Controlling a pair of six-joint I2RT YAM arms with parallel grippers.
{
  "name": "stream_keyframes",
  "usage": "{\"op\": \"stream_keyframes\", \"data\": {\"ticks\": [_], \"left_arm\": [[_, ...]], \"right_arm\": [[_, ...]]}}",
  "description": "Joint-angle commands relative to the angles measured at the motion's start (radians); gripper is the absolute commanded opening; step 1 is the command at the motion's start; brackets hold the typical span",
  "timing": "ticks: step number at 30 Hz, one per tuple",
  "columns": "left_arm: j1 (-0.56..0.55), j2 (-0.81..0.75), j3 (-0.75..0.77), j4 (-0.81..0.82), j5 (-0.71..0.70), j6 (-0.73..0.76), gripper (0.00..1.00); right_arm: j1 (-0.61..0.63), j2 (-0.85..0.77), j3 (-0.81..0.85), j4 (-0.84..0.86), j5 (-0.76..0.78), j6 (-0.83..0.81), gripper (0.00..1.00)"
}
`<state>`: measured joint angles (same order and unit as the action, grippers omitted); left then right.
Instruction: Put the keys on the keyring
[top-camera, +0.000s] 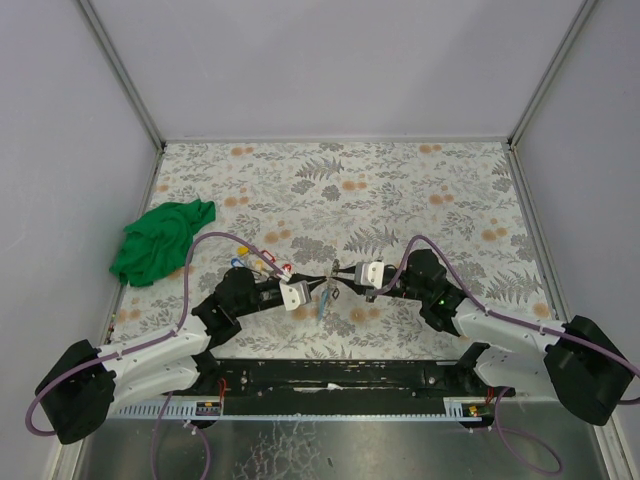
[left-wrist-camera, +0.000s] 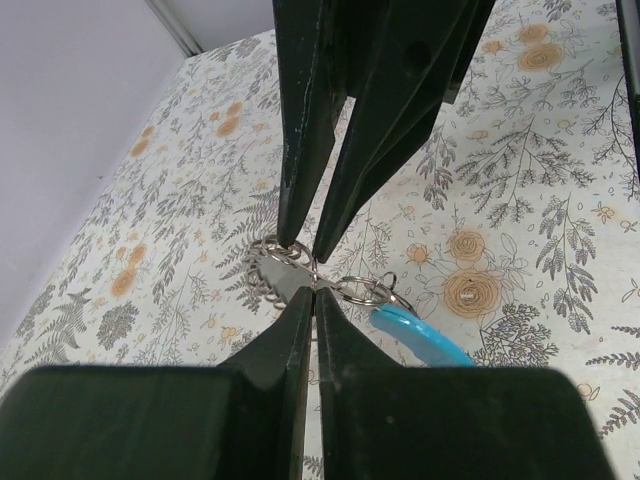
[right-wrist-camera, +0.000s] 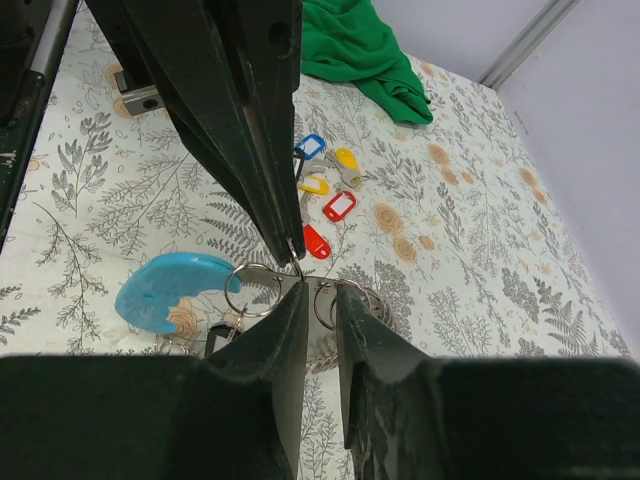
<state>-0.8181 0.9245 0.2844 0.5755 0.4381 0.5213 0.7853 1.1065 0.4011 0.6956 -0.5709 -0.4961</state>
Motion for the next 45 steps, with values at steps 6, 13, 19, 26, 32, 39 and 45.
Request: {"op": "stream_keyframes", "data": {"ticks": [6, 13, 19, 26, 32, 39, 45], "left_arm": [[-0.006, 0.002, 0.009, 0.08, 0.01, -0.026, 0.0], [-0.006, 0.003, 0.019, 0.101, -0.02, -0.071, 0.0], [-0.006, 0.011, 0.021, 0.12, -0.009, -0.092, 0.0], [-0.006, 0.011, 0.019, 0.13, -0.012, -0.104, 0.0], [-0.006, 0.009, 0.016, 0.145, 0.015, -0.113, 0.0], [-0.006, 0.008, 0.015, 0.158, 0.028, -0.132, 0.0], [-0.009, 0.012, 0.006, 0.211, 0.058, -0.181, 0.0]], "right_arm": [[0.0, -0.009, 0.0, 0.092, -0.05, 0.037, 0.22], [-0.001, -0.035, 0.0, 0.032, -0.061, 0.014, 0.25], [0.0, -0.038, 0.012, 0.035, -0.079, 0.023, 0.25], [0.0, -0.034, 0.013, 0.034, -0.076, 0.037, 0.24], [0.0, -0.027, 0.013, 0.057, -0.044, 0.055, 0.2], [0.0, -0.015, 0.006, 0.1, -0.01, 0.091, 0.1], [0.0, -0.004, -0.001, 0.122, 0.009, 0.098, 0.08]]}}
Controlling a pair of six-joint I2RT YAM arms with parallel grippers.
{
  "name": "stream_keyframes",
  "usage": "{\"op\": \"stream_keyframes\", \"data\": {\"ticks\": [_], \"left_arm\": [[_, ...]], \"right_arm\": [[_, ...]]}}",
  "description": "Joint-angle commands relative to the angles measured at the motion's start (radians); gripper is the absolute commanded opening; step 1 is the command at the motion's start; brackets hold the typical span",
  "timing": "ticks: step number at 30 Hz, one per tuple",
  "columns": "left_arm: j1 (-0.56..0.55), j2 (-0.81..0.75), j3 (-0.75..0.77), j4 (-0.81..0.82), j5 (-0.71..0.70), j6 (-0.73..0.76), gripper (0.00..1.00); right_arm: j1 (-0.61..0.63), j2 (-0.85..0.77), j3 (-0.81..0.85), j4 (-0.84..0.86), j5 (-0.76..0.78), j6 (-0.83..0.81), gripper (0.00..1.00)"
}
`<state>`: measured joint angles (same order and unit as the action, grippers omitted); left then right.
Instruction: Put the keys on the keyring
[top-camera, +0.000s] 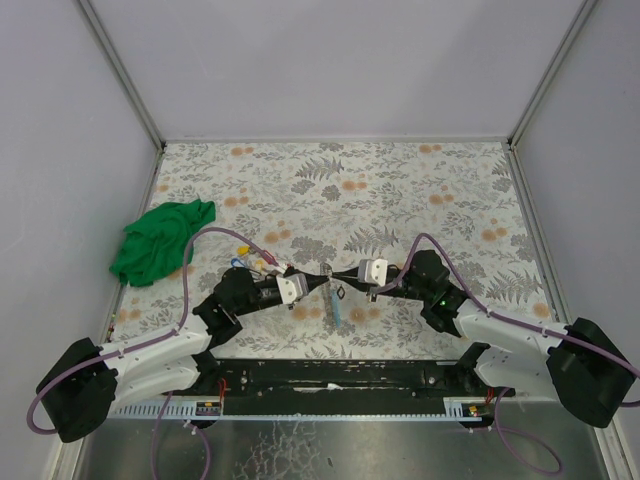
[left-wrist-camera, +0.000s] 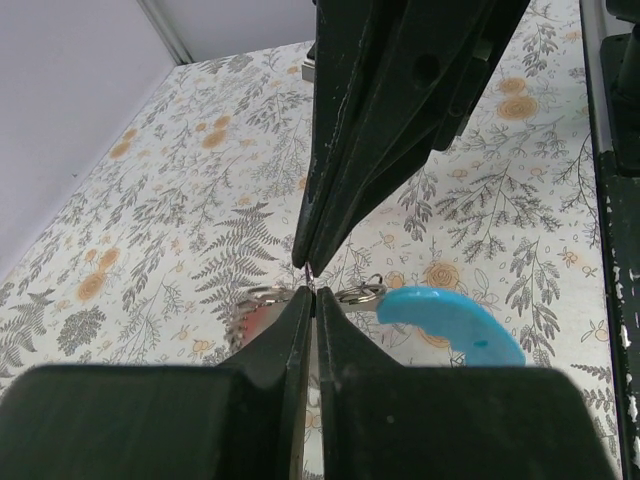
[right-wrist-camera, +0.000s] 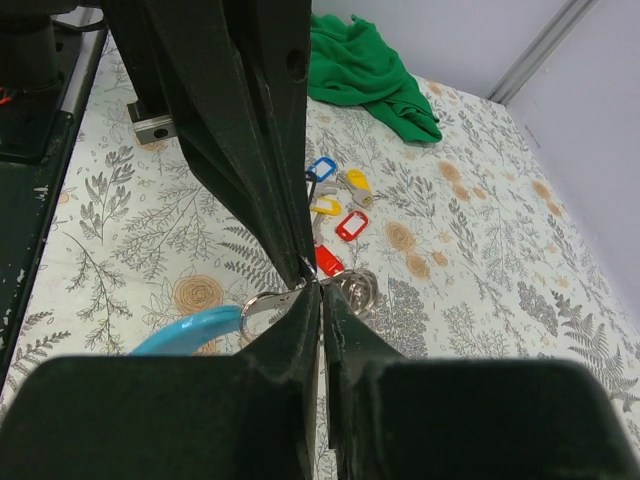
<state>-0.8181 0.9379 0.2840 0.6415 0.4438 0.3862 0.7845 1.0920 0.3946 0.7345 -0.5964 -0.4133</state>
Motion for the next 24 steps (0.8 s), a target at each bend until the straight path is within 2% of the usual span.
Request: {"op": "stream_keyframes", "data": {"ticks": [1, 10, 15, 18, 24], "left_arm": [[-0.009, -0.001, 0.006, 0.153, 0.056, -0.058, 0.0], [-0.011, 0.005, -0.007, 0.201, 0.042, -0.116, 0.0], [-0.013, 0.014, -0.008, 0.211, 0.047, -0.132, 0.0], [-0.022, 0.024, -0.014, 0.222, 0.038, -0.15, 0.0], [-0.079, 0.077, -0.06, 0.358, -0.013, -0.25, 0.0]], "right_arm": [[0.002, 0.012, 0.001, 0.092, 0.035, 0.014, 0.08], [0.001, 0.025, -0.013, 0.137, 0.028, 0.009, 0.13], [0.002, 0.024, -0.019, 0.164, 0.054, 0.032, 0.06], [0.002, 0.02, -0.025, 0.197, 0.157, 0.074, 0.01], [0.029, 0.019, -0.061, 0.327, 0.337, 0.135, 0.0]]}}
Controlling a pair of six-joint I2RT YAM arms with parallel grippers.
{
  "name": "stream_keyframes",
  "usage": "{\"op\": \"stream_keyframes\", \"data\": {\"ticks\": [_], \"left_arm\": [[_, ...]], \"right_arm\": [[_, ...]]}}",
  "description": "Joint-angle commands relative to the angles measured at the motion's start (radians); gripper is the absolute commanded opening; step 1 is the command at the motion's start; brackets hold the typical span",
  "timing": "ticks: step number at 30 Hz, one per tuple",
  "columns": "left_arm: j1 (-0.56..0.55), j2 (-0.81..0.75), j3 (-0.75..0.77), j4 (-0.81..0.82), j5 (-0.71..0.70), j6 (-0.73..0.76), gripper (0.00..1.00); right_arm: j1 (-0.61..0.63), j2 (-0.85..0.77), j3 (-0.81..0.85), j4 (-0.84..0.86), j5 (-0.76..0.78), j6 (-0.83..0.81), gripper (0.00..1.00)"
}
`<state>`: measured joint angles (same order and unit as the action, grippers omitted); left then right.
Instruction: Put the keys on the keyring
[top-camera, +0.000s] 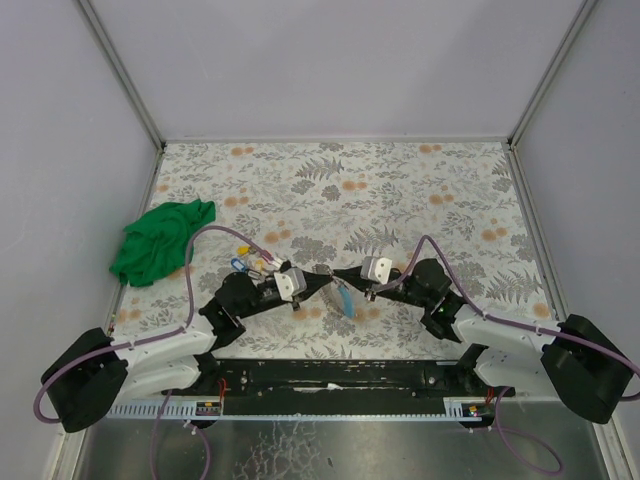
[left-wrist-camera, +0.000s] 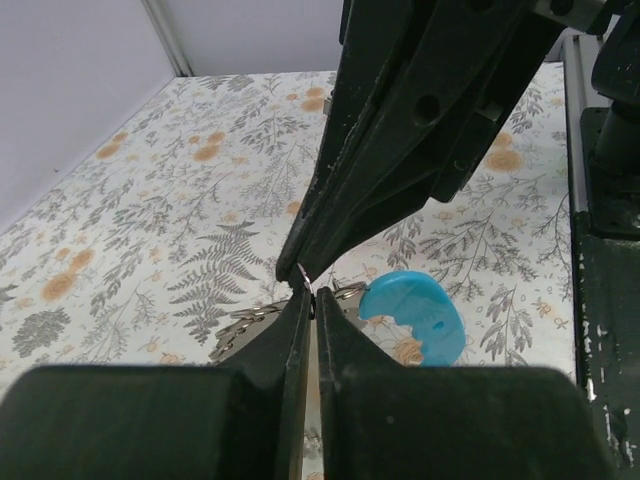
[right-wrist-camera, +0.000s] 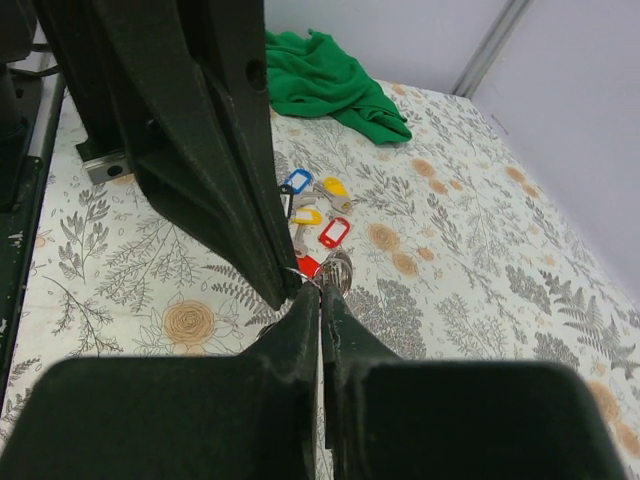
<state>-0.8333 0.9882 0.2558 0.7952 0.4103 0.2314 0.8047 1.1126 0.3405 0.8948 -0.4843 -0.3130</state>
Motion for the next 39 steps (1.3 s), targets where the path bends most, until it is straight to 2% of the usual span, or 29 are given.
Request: {"op": "stream_keyframes", "data": {"ticks": [1, 7, 11, 16, 21, 26, 29, 33, 39], "left_arm": [[-0.089, 0.04, -0.036, 0.229, -0.003, -0.103, 0.0], [-0.181, 0.136, -0.036, 0.371, -0.09, -0.168, 0.0], [-0.185, 0.159, -0.026, 0.388, -0.098, -0.2, 0.08], [-0.185, 0.092, -0.066, 0.401, -0.155, -0.216, 0.23], [-0.176, -0.043, -0.079, 0.212, -0.251, -0.167, 0.31], [-0.164, -0.125, -0.108, 0.144, -0.292, -0.142, 0.33], [-0.163, -0.123, -0.095, 0.137, -0.272, -0.128, 0.33], [-0.163, -0.06, -0.069, 0.174, -0.282, -0.133, 0.29], [-0.164, 0.071, -0.019, 0.26, -0.317, -0.22, 0.25]], "right_arm": [[0.014, 0.006, -0.012, 0.185, 0.242, 0.033, 0.0], [0.032, 0.072, -0.035, 0.368, 0.325, 0.062, 0.0], [0.034, 0.101, -0.035, 0.426, 0.348, 0.055, 0.0], [0.033, 0.089, -0.048, 0.412, 0.286, -0.007, 0.0], [0.031, 0.029, -0.029, 0.268, 0.245, -0.054, 0.0], [0.031, -0.004, -0.013, 0.191, 0.225, -0.075, 0.0], [0.031, -0.005, -0.006, 0.182, 0.227, -0.07, 0.0], [0.031, 0.003, -0.006, 0.196, 0.226, -0.054, 0.0], [0.031, 0.014, -0.003, 0.209, 0.246, -0.028, 0.0]]}}
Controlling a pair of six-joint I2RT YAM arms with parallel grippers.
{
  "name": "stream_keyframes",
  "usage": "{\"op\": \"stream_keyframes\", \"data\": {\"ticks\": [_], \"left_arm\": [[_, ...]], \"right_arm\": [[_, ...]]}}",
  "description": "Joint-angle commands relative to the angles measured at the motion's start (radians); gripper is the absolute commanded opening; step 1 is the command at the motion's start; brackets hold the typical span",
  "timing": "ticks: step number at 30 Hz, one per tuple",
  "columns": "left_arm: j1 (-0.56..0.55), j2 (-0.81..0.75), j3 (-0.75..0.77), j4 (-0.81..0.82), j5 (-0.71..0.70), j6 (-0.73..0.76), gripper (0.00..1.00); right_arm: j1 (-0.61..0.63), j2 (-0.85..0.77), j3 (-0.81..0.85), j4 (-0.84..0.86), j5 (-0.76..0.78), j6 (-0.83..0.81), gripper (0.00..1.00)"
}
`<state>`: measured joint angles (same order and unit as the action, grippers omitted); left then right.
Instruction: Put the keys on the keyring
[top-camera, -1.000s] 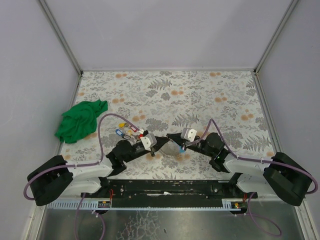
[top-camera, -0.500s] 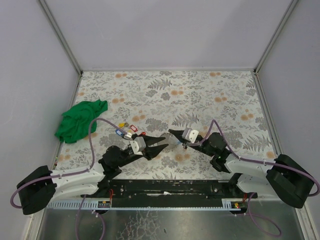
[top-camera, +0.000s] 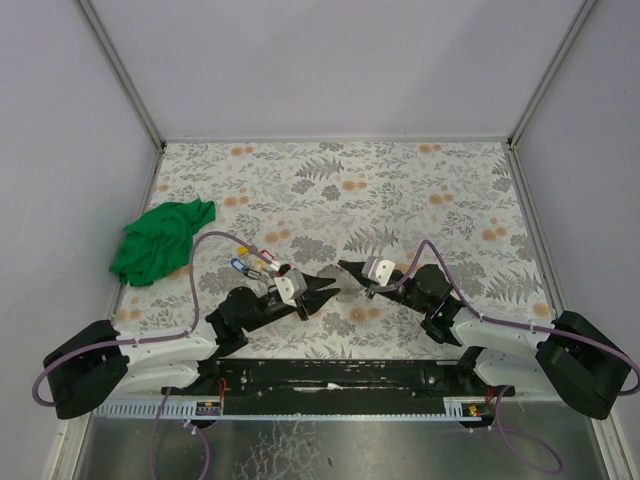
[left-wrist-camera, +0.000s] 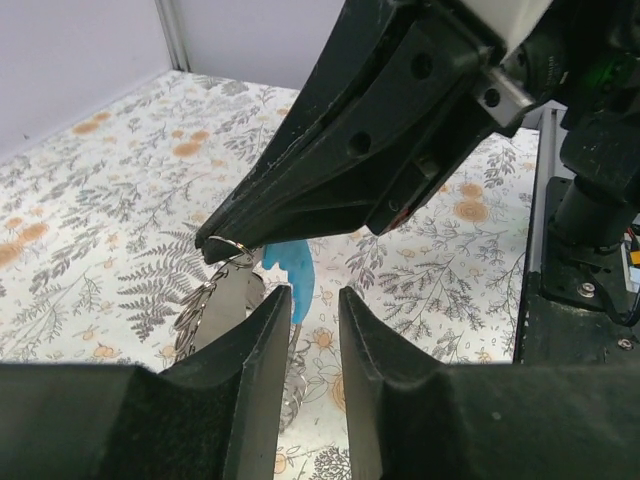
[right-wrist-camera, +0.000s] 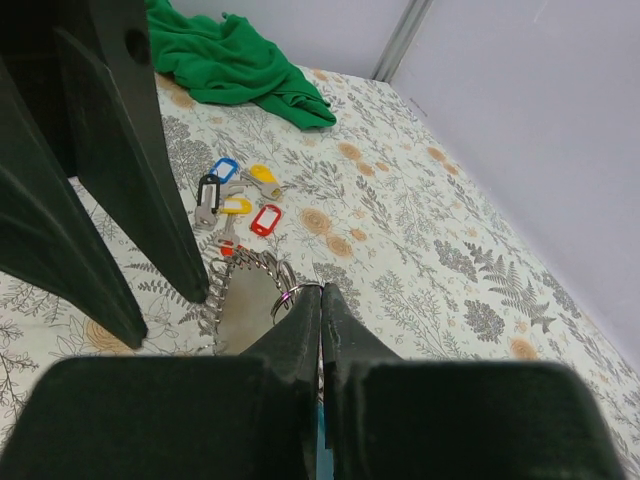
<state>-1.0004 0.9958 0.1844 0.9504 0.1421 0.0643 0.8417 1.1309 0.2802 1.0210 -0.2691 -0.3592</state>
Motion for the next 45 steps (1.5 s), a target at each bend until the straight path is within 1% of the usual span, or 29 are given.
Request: {"op": "stream_keyframes", "data": {"ticks": [1, 5, 9, 13, 17, 26, 29, 31, 33, 34, 36, 38, 40, 42, 45], "left_arm": [[0.003, 0.085, 0.058, 0.125, -0.066, -0.067, 0.24], [0.003, 0.151, 0.074, 0.192, -0.121, -0.11, 0.24], [0.004, 0.181, 0.094, 0.187, -0.207, -0.135, 0.25], [0.002, 0.198, 0.101, 0.201, -0.204, -0.137, 0.25], [0.003, 0.236, 0.114, 0.209, -0.231, -0.133, 0.23], [0.003, 0.284, 0.142, 0.208, -0.259, -0.092, 0.12], [0.003, 0.294, 0.151, 0.202, -0.258, -0.062, 0.12], [0.003, 0.287, 0.145, 0.195, -0.248, -0.028, 0.15], [0.004, 0.258, 0.116, 0.202, -0.203, 0.017, 0.22], [0.004, 0.241, 0.103, 0.19, -0.156, 0.056, 0.25], [0.009, 0.194, 0.085, 0.128, -0.09, 0.123, 0.29], [0.046, 0.142, 0.075, 0.052, -0.005, 0.166, 0.33], [0.106, 0.105, 0.078, -0.026, 0.115, 0.195, 0.36], [0.158, 0.088, 0.099, -0.104, 0.229, 0.23, 0.39], [0.206, 0.083, 0.143, -0.211, 0.374, 0.301, 0.41]], "right_arm": [[-0.005, -0.002, 0.057, 0.085, 0.032, 0.022, 0.0], [-0.004, 0.005, 0.053, 0.102, 0.043, 0.039, 0.0], [-0.005, 0.003, 0.048, 0.111, 0.058, 0.046, 0.0], [-0.004, 0.0, 0.044, 0.11, 0.063, 0.049, 0.0], [-0.004, -0.005, 0.042, 0.103, 0.06, 0.064, 0.0], [-0.003, -0.022, 0.042, 0.06, 0.051, 0.07, 0.01], [-0.001, -0.019, 0.043, 0.055, 0.048, 0.079, 0.01], [-0.001, -0.027, 0.044, 0.04, 0.057, 0.078, 0.01], [-0.001, -0.045, 0.047, 0.007, 0.07, 0.068, 0.0], [-0.001, -0.055, 0.05, -0.018, 0.071, 0.056, 0.0], [-0.001, -0.075, 0.054, -0.063, 0.07, 0.035, 0.0], [-0.002, -0.091, 0.058, -0.101, 0.058, 0.016, 0.0], [-0.003, -0.102, 0.07, -0.14, 0.026, 0.0, 0.0], [-0.003, -0.109, 0.083, -0.178, -0.006, -0.012, 0.0], [-0.003, -0.114, 0.1, -0.218, -0.036, -0.025, 0.0]]}}
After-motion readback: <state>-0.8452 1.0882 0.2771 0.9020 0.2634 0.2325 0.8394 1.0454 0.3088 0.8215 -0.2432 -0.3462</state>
